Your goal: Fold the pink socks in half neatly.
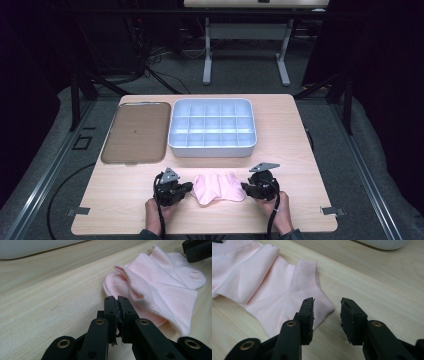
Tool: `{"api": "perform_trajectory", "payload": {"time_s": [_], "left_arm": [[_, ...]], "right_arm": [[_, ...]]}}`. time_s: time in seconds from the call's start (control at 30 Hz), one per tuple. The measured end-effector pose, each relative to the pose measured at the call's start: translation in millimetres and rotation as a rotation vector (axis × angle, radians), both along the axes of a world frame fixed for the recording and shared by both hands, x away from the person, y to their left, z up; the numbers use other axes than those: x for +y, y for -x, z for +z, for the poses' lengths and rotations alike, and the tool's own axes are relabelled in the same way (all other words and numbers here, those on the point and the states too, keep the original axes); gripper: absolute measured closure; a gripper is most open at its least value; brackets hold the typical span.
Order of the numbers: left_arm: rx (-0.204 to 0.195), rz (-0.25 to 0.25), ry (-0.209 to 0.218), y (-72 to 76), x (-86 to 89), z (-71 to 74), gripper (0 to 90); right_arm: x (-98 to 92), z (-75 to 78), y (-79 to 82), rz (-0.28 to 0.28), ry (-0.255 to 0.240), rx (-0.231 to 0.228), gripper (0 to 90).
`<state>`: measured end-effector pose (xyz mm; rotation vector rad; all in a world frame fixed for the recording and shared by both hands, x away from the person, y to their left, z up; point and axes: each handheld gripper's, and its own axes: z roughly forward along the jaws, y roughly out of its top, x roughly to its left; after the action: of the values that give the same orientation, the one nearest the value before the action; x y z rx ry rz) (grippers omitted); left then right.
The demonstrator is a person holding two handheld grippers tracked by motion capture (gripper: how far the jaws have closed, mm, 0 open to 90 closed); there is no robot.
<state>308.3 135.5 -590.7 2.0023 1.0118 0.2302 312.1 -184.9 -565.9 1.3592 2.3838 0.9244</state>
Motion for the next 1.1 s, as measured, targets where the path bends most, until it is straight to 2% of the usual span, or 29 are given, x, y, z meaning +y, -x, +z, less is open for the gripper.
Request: {"api": "perform_trajectory", "payload": {"time_s": [0.07,0.13,0.17,0.27,0.33,0.53,0.7,0.77,0.9,1.07,1.1], "left_arm": [[0.0,0.0,0.0,0.0,0.0,0.0,86.1],[-0.001,0.0,-0.001,0.0,-0.1,0.0,86.0],[-0.001,0.0,0.0,0.0,-0.1,0.0,86.1],[-0.001,0.0,-0.001,0.0,-0.1,0.0,86.0],[-0.001,0.0,-0.001,0.1,-0.1,0.0,86.0],[-0.001,-0.001,-0.002,0.2,-0.1,0.1,86.0],[-0.004,-0.002,-0.004,0.2,-0.2,0.1,86.0],[-0.004,-0.002,-0.004,0.2,-0.3,0.1,86.0],[-0.004,-0.002,-0.004,0.2,-0.3,0.1,86.0],[-0.004,-0.002,-0.004,0.3,-0.3,0.1,86.0],[-0.004,-0.002,-0.005,0.3,-0.3,0.1,86.0]], "right_arm": [[1.0,-2.1,-0.6,0.0,0.009,0.003,63.4],[2.4,-5.1,-0.5,-0.011,-0.01,-0.01,63.1],[1.3,-3.7,-0.3,0.004,0.023,-0.003,63.0],[1.4,-3.6,-0.4,0.011,0.033,-0.005,63.4],[3.7,-3.5,0.0,0.015,0.06,-0.021,64.2],[3.9,-3.8,-0.3,0.024,0.057,-0.023,67.9],[3.3,-4.5,0.7,0.041,0.031,-0.015,78.7],[2.8,-5.2,0.9,0.03,0.01,-0.013,81.2],[1.9,-8.0,3.4,0.018,-0.016,-0.035,84.9],[0.2,-8.0,4.3,0.005,-0.025,-0.029,87.1],[-0.3,-6.9,4.9,0.0,-0.043,-0.03,87.6]]}}
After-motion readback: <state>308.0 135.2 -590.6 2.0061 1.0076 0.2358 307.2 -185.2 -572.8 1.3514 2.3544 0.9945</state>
